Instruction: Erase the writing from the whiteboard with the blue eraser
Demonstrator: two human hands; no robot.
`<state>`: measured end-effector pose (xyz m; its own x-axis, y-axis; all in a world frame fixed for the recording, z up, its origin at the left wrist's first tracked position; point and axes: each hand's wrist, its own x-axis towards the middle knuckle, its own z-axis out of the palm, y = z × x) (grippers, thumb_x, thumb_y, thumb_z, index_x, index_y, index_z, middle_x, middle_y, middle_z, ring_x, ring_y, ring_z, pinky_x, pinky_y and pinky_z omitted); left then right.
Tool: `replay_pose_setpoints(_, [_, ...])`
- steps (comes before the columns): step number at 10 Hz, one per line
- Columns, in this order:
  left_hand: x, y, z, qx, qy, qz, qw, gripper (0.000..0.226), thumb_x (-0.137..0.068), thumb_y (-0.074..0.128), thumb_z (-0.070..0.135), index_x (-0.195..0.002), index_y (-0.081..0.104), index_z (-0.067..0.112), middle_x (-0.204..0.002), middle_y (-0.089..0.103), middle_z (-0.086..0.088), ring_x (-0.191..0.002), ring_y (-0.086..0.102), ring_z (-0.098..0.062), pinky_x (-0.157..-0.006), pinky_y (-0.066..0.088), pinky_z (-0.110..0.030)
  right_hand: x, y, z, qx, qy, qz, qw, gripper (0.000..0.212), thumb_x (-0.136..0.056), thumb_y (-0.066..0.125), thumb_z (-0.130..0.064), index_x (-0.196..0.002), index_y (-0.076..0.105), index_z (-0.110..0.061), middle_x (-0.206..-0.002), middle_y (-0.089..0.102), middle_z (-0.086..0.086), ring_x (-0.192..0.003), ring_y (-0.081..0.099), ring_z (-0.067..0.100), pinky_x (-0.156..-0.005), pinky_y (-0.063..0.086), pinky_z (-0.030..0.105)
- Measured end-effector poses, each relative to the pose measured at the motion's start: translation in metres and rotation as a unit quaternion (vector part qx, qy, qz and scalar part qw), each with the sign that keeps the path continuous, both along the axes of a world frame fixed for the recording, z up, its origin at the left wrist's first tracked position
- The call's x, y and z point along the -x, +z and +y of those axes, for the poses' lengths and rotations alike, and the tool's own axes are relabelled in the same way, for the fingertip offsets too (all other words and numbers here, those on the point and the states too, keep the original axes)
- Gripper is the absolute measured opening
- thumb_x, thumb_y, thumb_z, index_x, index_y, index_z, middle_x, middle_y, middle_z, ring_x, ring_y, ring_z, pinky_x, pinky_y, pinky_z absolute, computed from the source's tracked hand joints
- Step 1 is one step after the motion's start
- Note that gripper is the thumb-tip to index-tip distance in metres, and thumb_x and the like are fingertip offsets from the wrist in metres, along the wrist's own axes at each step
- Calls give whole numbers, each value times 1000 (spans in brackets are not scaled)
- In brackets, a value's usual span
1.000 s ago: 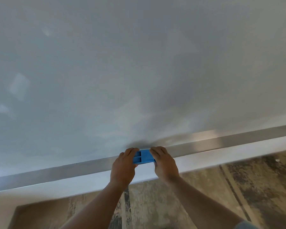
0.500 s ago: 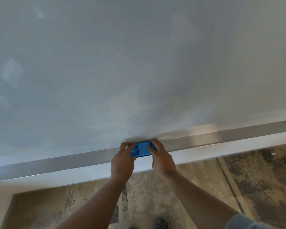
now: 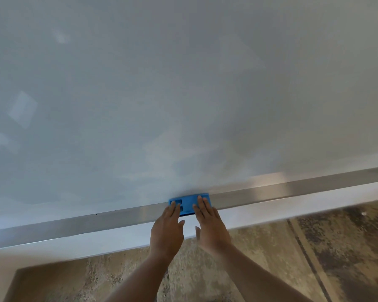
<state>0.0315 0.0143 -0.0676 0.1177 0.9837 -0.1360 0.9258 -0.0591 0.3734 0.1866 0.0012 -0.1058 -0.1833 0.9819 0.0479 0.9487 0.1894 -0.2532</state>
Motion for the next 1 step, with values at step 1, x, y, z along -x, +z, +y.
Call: replay_pose_setpoints(1, [-2, 4, -9, -51, -53, 11, 997, 56, -103, 38, 40, -155, 25, 22, -164, 9, 6, -150, 9, -10, -117, 25, -27, 1, 3, -6, -57, 4, 43, 997, 76, -83, 73, -37, -145, 41, -9, -156, 32, 12, -144, 30, 28, -110, 37, 41])
